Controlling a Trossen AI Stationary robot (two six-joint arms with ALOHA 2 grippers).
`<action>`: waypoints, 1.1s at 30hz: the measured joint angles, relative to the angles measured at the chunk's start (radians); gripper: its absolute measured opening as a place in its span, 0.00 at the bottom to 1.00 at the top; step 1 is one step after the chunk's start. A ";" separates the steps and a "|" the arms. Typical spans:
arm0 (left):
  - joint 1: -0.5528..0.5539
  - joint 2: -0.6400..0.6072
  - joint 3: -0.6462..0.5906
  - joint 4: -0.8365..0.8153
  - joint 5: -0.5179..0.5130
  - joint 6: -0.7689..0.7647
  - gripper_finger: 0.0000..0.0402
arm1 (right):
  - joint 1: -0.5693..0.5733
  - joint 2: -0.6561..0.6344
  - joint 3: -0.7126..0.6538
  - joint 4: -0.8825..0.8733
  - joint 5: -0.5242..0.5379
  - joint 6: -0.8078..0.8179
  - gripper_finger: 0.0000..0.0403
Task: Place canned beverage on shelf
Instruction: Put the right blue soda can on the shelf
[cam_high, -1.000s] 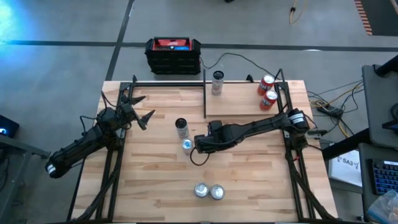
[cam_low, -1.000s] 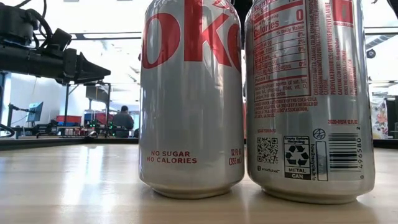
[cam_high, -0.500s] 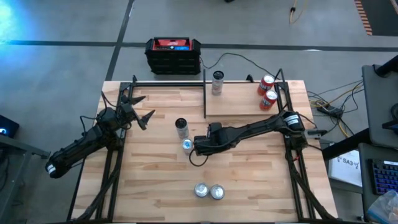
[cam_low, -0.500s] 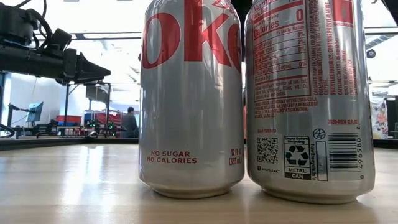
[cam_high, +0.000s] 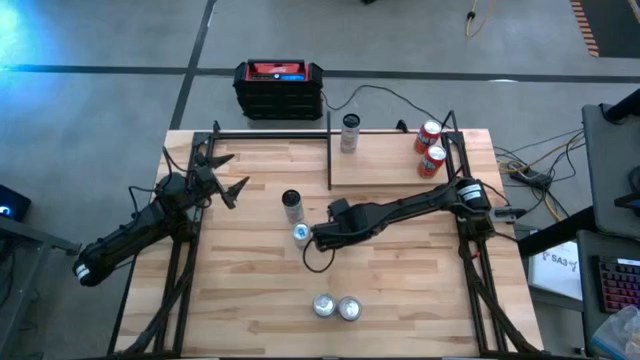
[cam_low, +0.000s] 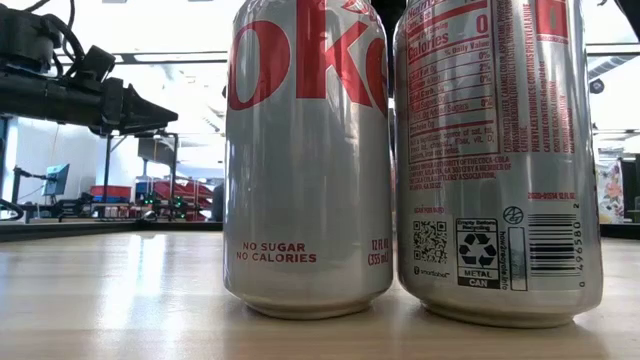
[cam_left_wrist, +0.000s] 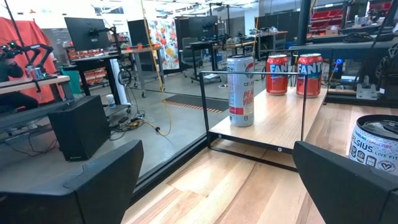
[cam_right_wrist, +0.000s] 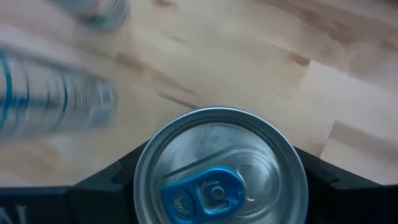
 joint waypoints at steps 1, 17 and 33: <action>0.000 0.000 0.000 0.000 0.000 0.000 0.99 | 0.000 0.000 0.000 0.003 -0.011 -0.054 0.59; 0.000 0.000 0.000 0.000 0.000 0.000 0.99 | 0.046 -0.022 -0.001 0.107 -0.071 -0.528 0.61; 0.000 0.000 0.000 0.000 0.000 0.000 0.99 | 0.051 -0.045 -0.001 0.159 -0.198 -0.908 0.61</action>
